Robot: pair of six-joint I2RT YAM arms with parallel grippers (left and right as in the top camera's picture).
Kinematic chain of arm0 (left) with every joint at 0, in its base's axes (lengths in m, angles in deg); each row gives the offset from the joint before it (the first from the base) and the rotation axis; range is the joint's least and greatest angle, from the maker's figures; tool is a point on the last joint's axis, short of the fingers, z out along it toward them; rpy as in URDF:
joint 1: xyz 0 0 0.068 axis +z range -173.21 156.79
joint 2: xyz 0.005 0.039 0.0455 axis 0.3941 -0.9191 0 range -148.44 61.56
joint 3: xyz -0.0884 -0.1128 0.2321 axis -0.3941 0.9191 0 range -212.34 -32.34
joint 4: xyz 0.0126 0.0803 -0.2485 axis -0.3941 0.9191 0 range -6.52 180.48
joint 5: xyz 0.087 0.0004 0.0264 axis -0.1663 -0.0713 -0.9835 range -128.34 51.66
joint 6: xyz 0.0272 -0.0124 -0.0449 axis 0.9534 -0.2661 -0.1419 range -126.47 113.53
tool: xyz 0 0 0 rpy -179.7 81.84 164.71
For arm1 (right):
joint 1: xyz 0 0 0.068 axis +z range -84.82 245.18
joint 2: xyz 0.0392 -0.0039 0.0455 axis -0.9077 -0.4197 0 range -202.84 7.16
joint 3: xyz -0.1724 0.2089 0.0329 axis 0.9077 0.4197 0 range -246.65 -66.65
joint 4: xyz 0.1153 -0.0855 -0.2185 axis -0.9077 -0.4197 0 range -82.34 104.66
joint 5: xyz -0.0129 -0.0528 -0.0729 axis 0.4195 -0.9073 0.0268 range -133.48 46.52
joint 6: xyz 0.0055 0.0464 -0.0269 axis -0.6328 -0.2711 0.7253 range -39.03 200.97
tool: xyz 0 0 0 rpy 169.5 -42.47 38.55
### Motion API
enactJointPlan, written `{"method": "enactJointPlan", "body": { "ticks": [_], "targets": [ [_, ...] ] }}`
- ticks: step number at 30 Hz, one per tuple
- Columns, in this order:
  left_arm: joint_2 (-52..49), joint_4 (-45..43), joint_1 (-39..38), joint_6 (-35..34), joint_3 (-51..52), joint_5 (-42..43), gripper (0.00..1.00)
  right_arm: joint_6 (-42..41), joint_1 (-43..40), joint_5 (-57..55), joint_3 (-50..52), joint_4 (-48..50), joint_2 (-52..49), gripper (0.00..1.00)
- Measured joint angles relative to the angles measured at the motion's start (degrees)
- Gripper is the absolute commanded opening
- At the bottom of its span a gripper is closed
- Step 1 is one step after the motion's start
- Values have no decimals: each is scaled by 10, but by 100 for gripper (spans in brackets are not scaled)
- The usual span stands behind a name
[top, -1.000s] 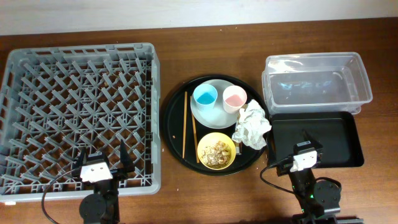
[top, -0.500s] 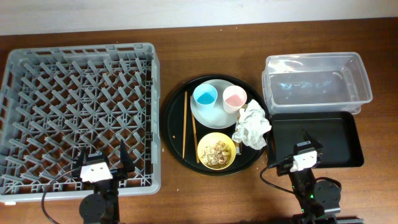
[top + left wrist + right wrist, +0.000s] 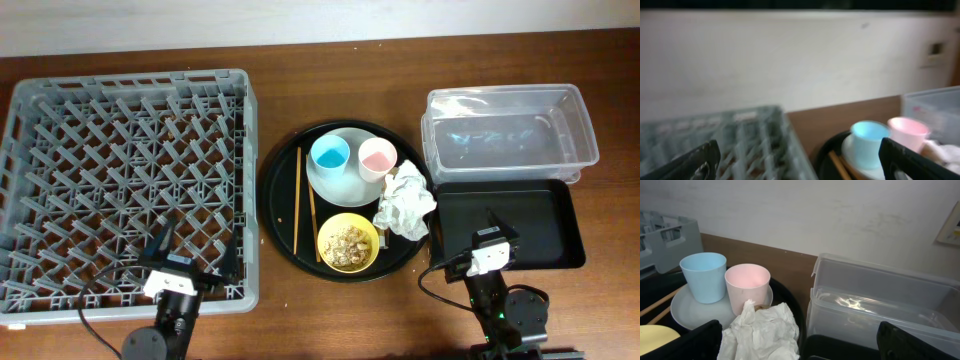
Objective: Sort waste into correct bins and load items into the dishwasher rack
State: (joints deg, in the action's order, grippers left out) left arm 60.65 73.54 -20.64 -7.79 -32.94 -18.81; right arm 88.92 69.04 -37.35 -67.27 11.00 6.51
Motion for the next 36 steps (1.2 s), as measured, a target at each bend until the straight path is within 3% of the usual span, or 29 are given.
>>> {"method": "enactJointPlan", "body": {
  "ticks": [3, 7, 10, 15, 17, 20, 24, 28, 29, 31, 32, 36],
  "targets": [
    [0, -42, 0, -14, -5, 62, 99, 0, 0, 0, 0, 0, 0, 99],
    [-7, 16, 0, -59, -59, 89, 99, 0, 0, 0, 0, 0, 0, 99],
    [-56, 75, 0, -78, -194, 97, 99, 0, 0, 0, 0, 0, 0, 99],
    [-236, 251, 0, -80, -504, 113, 99, 0, 0, 0, 0, 0, 0, 99],
    [-366, 390, 0, -79, -671, 127, 99, 0, 0, 0, 0, 0, 0, 99],
    [-516, 531, 0, -62, -841, 131, 99, 0, 0, 0, 0, 0, 0, 99],
    [-677, 626, 0, -51, -984, 133, 99, 0, 0, 0, 0, 0, 0, 99],
    [-752, 703, 0, -47, -1000, 152, 98, 0, 0, 0, 0, 0, 0, 99],
    [-770, 728, 0, -47, -1000, 156, 71, 0, 0, 0, 0, 0, 0, 99],
    [-800, 784, 0, -47, -1003, 155, 59, 0, 0, 0, 0, 0, 0, 99],
    [-821, 841, 0, -43, -1005, 151, 39, 0, 0, 0, 0, 0, 0, 99],
    [-875, 944, -18, -43, -1003, 117, 24, 0, 0, 0, 0, 0, 0, 99]
  ]
}}
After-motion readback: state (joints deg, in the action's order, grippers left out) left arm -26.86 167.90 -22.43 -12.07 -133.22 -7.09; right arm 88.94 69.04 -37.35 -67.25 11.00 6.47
